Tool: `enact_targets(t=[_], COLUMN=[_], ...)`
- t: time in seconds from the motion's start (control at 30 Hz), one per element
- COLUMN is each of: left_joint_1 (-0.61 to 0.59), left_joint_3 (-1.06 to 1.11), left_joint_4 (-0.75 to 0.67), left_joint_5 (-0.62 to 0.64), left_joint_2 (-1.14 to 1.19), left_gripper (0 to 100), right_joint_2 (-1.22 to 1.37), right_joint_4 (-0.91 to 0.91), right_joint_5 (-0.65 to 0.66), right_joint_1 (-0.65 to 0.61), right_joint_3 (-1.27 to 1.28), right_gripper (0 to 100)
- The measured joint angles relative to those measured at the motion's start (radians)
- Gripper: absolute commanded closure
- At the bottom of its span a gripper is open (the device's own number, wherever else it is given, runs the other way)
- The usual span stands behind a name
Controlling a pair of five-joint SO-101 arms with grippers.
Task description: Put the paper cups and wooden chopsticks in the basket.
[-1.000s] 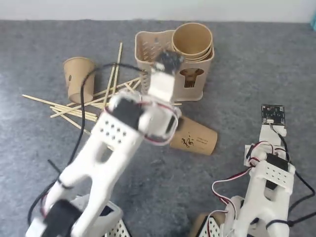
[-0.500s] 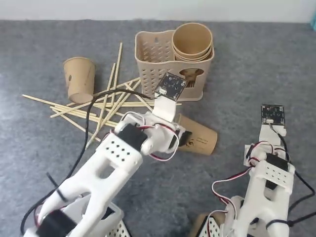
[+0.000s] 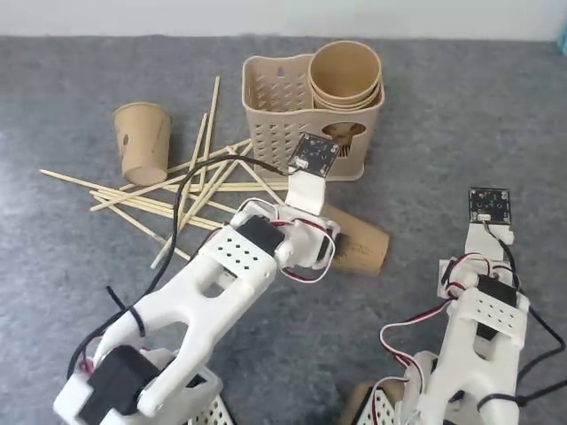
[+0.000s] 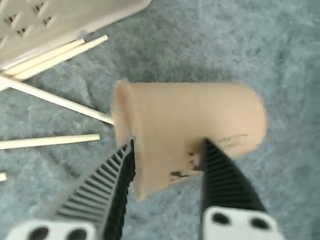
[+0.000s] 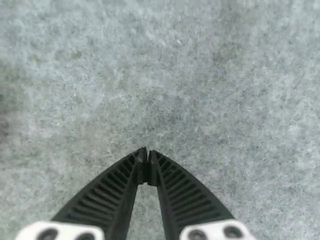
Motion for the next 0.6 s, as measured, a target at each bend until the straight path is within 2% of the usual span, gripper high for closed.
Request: enact_targets(t=[0.33,0.6], left_joint_1=[0.081,0.080], left_joint_3=[0.002,0.002], left_joint_4=[-0.020,-0.020], left_joint_5=[0.006,0.009], left_joint_2=[-0.015,-0.020], left_gripper=[99,99], right_joint_2=[0.000,0.000], right_joint_4=[0.000,0.000], right_joint_5=[0.000,0.000], right_joint_1=[0.000,0.000], right_joint_3=[0.000,0.000], right_gripper=[99.1,99.1])
